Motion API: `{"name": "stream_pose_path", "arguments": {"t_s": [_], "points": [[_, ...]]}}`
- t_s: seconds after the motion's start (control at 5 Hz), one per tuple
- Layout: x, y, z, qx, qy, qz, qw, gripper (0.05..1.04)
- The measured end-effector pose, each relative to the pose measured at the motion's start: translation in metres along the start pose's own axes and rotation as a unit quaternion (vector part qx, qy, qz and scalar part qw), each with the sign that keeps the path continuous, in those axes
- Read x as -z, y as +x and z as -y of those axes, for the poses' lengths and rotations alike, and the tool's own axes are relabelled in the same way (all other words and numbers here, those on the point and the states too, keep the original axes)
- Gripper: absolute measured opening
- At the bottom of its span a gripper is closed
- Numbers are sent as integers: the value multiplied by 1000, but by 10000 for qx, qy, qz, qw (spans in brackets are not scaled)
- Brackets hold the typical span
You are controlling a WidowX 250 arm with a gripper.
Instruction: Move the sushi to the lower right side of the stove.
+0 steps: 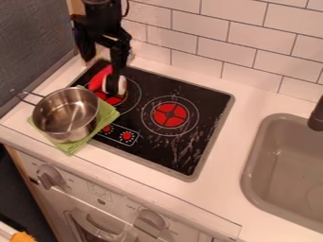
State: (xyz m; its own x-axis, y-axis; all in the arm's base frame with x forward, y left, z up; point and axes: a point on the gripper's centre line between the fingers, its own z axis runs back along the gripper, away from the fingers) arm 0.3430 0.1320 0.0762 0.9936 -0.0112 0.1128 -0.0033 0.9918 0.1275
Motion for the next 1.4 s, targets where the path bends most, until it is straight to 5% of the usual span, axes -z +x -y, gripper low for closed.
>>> {"name": "stream_pose_path", "arguments": {"t_s": [0.8, 1.0, 1.4], "points": [[54, 4, 29, 161, -465, -148, 9987, 1001], [61, 1, 33, 178, -361, -130, 9991, 945], [62, -9, 35, 395, -229, -190, 9988, 356]]}}
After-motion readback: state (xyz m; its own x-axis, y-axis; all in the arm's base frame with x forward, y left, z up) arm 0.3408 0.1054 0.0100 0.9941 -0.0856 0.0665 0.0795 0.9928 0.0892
